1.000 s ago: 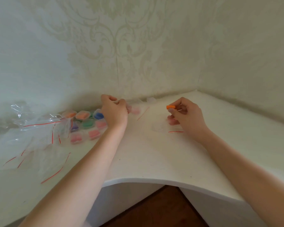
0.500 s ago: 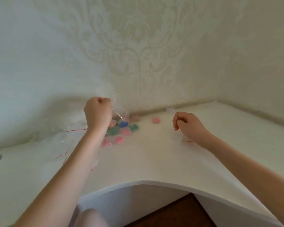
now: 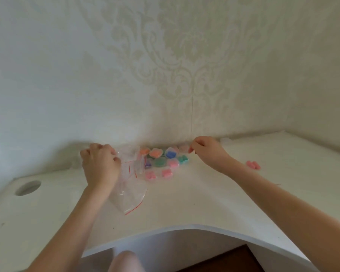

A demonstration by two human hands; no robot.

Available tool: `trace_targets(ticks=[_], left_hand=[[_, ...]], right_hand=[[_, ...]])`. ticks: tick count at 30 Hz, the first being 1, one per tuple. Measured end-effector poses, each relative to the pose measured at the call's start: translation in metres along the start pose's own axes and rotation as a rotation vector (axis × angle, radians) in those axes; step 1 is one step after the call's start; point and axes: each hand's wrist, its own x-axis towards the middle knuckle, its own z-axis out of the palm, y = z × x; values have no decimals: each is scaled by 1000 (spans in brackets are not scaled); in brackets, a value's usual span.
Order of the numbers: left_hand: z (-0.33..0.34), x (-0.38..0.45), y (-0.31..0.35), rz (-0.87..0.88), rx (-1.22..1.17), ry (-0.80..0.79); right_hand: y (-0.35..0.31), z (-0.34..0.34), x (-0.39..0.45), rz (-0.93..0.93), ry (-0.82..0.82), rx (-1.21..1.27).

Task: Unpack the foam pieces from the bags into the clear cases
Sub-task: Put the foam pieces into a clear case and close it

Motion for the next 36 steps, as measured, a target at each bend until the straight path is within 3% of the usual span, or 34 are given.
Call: trace_targets(ticks=[4,7,9,11,12,14,16,17,20,25,29,32,36], left_hand=[[-9,3,24,-102,-175,159],[-9,3,46,-65,-123,225],[-7,-2,67,78,-94,285],[0,-13,93,344,-147,326],[5,-21,108,492,-213,272],[14,-39,138,709,-337,-75],[30,-60,164,835,-272,-468],[40,-69,173,896,-180,-580],[69,-82,185,1016,-56,-679],[94,-84,189,904,-418,-631],[95,-81,186,735,-649,-497],[94,-81,185,707,-716,-415],[95,-82,186,680,-768,-400]], right_hand=[[7,-5,-2,-12,91,18],[14,-18,-3,-30,152,22],[21,-30,-6,-41,162,9],[30,-43,-10,-52,199,-42],[35,-49,-13,-49,221,-62],[45,-60,-18,-16,256,-64],[56,-69,-25,53,284,-41],[61,-72,-30,91,301,-19],[74,-81,-43,170,353,44],[71,-88,-43,224,354,97],[65,-75,-44,261,247,-191],[64,-65,-49,293,155,-321],[63,-67,-48,323,151,-145]])
